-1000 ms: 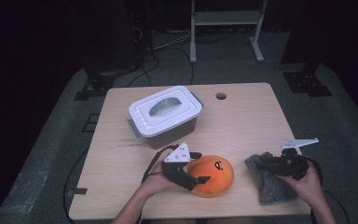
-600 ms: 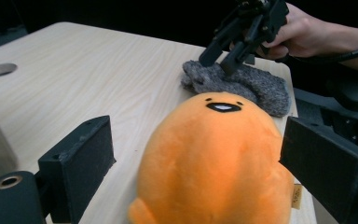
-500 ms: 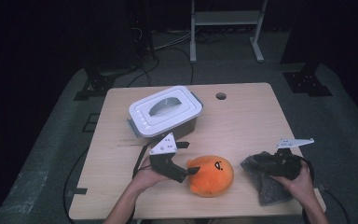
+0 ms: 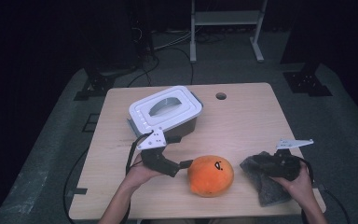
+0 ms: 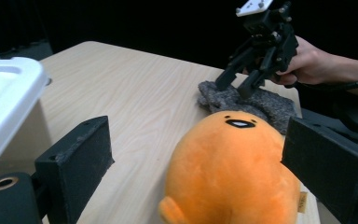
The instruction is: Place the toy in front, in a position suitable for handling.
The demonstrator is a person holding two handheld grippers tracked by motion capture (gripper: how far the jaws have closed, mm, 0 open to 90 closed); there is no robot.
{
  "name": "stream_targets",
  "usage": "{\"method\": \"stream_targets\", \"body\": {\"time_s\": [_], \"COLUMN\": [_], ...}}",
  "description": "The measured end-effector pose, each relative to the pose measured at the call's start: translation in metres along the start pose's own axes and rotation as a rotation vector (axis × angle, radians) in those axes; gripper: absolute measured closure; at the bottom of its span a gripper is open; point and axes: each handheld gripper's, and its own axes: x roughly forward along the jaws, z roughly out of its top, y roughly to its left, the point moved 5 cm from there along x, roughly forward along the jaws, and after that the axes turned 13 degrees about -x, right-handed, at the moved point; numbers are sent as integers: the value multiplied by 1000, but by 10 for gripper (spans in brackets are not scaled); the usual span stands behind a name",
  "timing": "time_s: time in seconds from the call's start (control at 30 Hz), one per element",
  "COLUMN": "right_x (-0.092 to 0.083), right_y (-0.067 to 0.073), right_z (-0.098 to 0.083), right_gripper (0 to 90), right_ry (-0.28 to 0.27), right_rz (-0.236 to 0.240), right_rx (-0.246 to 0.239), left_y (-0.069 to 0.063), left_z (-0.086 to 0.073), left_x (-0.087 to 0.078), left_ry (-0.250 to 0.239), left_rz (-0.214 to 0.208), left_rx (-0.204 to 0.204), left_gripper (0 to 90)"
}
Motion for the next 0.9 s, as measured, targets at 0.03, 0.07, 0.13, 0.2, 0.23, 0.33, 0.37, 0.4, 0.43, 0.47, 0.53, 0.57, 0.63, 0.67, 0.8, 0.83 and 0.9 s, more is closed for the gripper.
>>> {"method": "stream_targets", "body": {"time_s": [0.03,0.07,0.13,0.2,0.23,0.33,0.37,0.4,0.43,0.47,0.53,0.57,0.63,0.67,0.8,0.83,0.9], "right_x": [0,1,1,0,0,0,0,0,-1,-1,-2,-3,-4,-5,-6,-6,-7], "right_y": [0,0,0,0,-1,0,0,0,-1,0,-1,-1,-1,-1,-1,-1,-1], "right_z": [0,0,0,0,0,0,0,0,0,0,0,0,0,0,0,0,1], "right_gripper": [402,402,402,402,402,402,402,401,402,402,402,402,402,402,402,402,402], "right_ry": [0,2,0,0,-1,-2,-2,-4,-6,-5,-4,-5,-10,-11,-13,-11,-14], "right_rz": [0,1,1,0,-1,-1,-3,-4,-4,-6,-7,-10,-12,-14,-15,-14,-13], "right_rx": [-2,-2,-1,0,0,1,-1,-2,-3,0,0,0,5,4,-1,2,3], "left_y": [1,2,4,7,8,11,12,12,13,14,16,18,22,24,33,34,38], "left_z": [1,2,4,6,7,8,9,10,11,12,15,17,22,24,32,35,39], "left_x": [-2,-4,-9,-15,-17,-22,-24,-26,-27,-28,-31,-33,-37,-39,-42,-43,-46], "left_ry": [-3,-9,-16,-31,-34,-38,-40,-40,-42,-41,-47,-51,-60,-69,-64,-62,-65], "left_rz": [6,10,21,28,39,56,62,66,76,82,93,95,112,110,132,135,146], "left_rx": [0,0,0,0,5,13,15,15,21,27,33,33,44,46,50,54,60], "left_gripper": [77,77,77,77,77,77,77,77,77,77,77,77,77,77,77,77,77]}}
